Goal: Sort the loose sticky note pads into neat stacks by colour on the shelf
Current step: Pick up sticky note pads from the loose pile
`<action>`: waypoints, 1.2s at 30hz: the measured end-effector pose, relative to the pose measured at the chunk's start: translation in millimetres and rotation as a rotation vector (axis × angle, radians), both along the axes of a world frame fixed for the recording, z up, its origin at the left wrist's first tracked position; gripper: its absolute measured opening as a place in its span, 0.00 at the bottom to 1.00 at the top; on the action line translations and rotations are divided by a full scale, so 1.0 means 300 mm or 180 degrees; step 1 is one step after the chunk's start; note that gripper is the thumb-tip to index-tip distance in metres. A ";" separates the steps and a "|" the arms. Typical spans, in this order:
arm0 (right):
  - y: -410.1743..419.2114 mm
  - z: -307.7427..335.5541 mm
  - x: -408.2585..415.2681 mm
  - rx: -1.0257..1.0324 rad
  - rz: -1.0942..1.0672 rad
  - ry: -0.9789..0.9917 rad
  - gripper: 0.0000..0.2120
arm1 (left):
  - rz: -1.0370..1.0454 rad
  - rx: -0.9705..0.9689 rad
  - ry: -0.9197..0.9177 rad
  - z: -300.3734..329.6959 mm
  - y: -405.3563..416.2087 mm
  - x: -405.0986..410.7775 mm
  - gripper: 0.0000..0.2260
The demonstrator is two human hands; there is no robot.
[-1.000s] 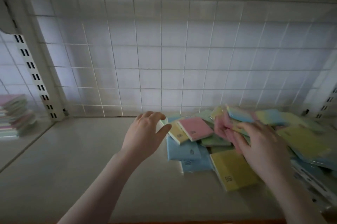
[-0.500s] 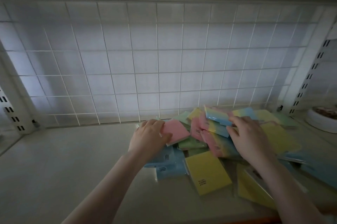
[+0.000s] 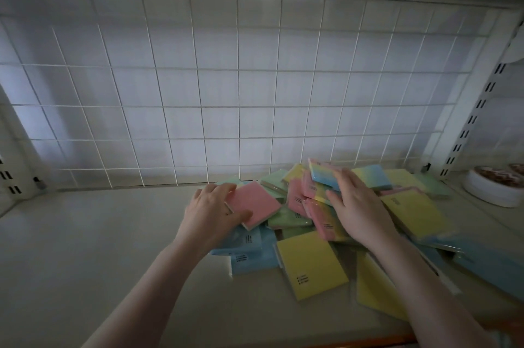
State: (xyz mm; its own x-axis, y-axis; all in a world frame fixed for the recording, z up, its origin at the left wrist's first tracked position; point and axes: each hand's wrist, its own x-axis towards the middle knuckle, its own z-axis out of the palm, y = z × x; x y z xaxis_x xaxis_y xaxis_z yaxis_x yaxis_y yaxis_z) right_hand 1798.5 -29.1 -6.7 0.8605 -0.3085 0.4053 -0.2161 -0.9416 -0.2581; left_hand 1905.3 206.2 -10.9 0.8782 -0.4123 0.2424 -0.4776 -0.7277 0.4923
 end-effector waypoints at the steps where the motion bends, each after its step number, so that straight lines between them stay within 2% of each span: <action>1: 0.003 -0.004 0.008 0.0011 -0.0020 0.0182 0.25 | 0.0009 -0.0021 0.0009 -0.002 0.003 0.004 0.28; 4: 0.016 -0.003 0.016 0.0263 -0.0165 0.0648 0.27 | 0.0012 -0.0129 0.0035 -0.001 0.007 0.006 0.28; 9: 0.010 0.005 -0.005 0.0349 -0.0061 0.0566 0.25 | 0.0006 -0.0266 0.0049 0.002 0.019 0.013 0.29; 14: 0.014 -0.004 -0.045 0.0460 0.0299 0.0106 0.20 | 0.0060 -0.0395 0.0112 -0.001 0.040 0.024 0.30; 17: 0.013 -0.004 -0.062 0.0901 0.0488 -0.0163 0.14 | 0.0079 -0.0425 0.0144 0.001 0.046 0.026 0.29; 20: -0.006 0.017 -0.044 0.1338 0.0353 -0.0439 0.14 | 0.0065 -0.0437 0.0194 -0.001 0.048 0.028 0.29; 23: -0.033 0.039 0.006 0.1267 0.0203 -0.0596 0.14 | 0.0039 -0.0443 0.0230 -0.002 0.051 0.031 0.30; 26: -0.047 0.056 0.051 0.0995 0.0047 -0.0296 0.17 | 0.0005 -0.0457 0.0222 -0.004 0.052 0.037 0.30; 30: -0.065 0.055 0.085 0.0524 -0.0193 0.0558 0.27 | -0.0010 -0.0442 0.0240 -0.008 0.056 0.046 0.31; 33: -0.061 0.066 0.083 0.0765 -0.0096 0.0781 0.30 | -0.0018 -0.0350 0.0264 -0.010 0.062 0.055 0.34; 36: -0.055 0.077 0.074 0.1325 -0.0047 0.0660 0.35 | -0.0046 -0.0255 0.0273 -0.010 0.066 0.061 0.36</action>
State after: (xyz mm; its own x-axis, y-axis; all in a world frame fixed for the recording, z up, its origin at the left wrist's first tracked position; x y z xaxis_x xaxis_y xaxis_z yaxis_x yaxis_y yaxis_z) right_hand 1820.7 -45.6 16.3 0.9046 -0.4214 0.0642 -0.3157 -0.7635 -0.5635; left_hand 1923.6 225.9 -13.8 0.8912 -0.4074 0.1995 -0.4414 -0.6777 0.5881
